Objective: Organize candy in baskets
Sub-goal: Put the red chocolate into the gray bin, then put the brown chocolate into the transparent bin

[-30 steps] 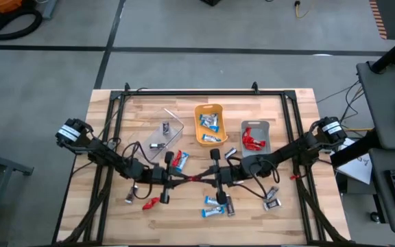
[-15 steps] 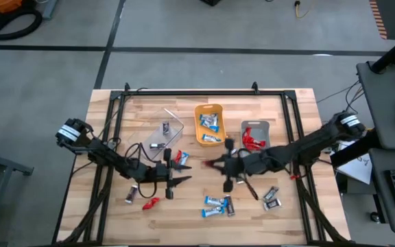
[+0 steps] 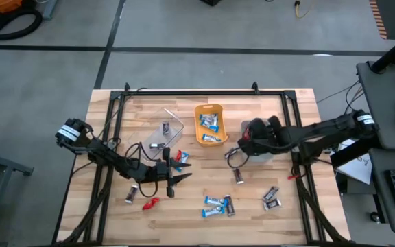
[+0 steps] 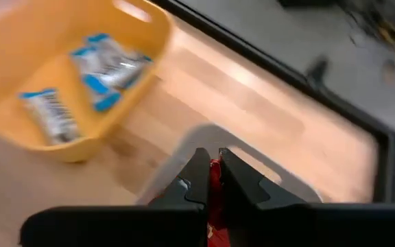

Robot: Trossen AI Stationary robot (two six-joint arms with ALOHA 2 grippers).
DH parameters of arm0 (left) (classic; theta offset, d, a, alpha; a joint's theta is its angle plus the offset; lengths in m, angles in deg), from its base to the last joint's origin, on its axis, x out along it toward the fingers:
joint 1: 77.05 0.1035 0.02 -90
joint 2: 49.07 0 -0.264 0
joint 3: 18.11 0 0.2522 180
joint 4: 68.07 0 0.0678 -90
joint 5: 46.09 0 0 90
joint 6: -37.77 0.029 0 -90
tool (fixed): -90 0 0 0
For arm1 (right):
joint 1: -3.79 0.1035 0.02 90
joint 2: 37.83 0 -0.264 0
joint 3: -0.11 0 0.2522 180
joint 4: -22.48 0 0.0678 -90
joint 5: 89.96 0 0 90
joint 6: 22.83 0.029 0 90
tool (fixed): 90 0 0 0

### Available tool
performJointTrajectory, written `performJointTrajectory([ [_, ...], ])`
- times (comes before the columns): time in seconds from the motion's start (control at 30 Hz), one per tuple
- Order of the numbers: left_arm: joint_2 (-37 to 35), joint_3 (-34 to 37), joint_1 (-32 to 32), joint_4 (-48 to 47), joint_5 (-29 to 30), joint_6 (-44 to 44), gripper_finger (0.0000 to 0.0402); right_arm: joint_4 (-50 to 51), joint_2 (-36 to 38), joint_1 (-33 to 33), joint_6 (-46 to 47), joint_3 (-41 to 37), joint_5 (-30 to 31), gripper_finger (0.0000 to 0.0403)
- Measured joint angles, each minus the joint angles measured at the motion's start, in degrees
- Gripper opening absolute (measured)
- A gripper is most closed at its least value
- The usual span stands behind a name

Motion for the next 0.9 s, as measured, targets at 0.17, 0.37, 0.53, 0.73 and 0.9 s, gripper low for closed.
performJointTrajectory([
  [0.17, 0.0, 0.0, 0.0, 0.0, 0.3, 0.0, 0.0137, 1.5, -0.7, -2.7, 4.1, -1.6, -0.3, 0.0013],
  [0.37, 0.0, 0.0, 0.0, -0.1, 0.3, 0.0, 0.0137, 1.5, -1.1, -3.9, 3.9, -2.3, -0.3, 0.0014],
  [0.53, 0.0, 0.0, 0.0, -0.1, 0.3, 0.0, 0.0137, 1.5, -1.1, -3.9, 3.9, -2.3, -0.3, 0.0044],
  [0.73, 0.0, 0.0, 0.0, -0.1, 0.4, 0.0, 0.0136, 1.3, -1.1, -3.9, 4.0, -2.3, -0.3, 0.0102],
  [0.9, -0.5, -3.7, -0.3, -6.6, 0.5, -0.4, 0.0136, 1.2, -1.1, -3.8, 3.9, -2.0, -0.3, 0.0138],
])
